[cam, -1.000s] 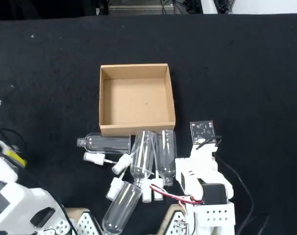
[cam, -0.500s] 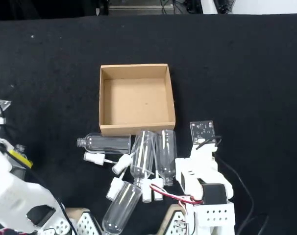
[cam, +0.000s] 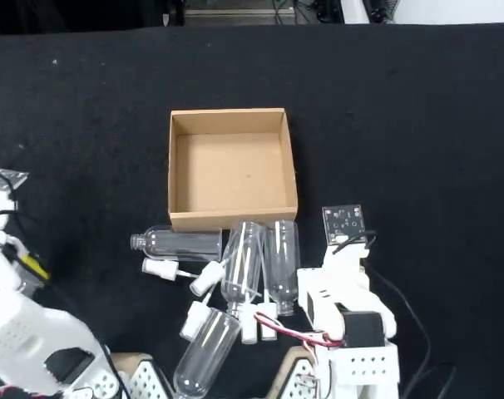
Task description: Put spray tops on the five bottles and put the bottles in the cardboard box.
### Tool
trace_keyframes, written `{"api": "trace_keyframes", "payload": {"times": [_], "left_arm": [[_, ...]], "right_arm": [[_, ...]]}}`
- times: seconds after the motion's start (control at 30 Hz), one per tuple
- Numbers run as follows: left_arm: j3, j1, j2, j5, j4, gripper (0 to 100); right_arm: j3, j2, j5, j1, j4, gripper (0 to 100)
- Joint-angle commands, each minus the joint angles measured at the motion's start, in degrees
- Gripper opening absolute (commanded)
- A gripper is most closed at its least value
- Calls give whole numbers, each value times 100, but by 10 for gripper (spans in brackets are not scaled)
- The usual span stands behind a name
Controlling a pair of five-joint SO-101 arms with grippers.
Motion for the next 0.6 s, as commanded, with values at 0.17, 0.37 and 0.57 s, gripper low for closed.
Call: {"api": "trace_keyframes", "payload": {"times": [0.17, 0.37, 0.57], "left_arm": [[-101, -215, -686, 352, 35, 109], [-180, -57, -1029, 466, 88, 178], [-971, 22, -976, -97, 1776, 312]], "right_arm": [[-31, -567, 44, 114, -1503, 12], [-31, -567, 62, 114, -2171, 12], [-31, -567, 1776, 123, -1670, 12]]}}
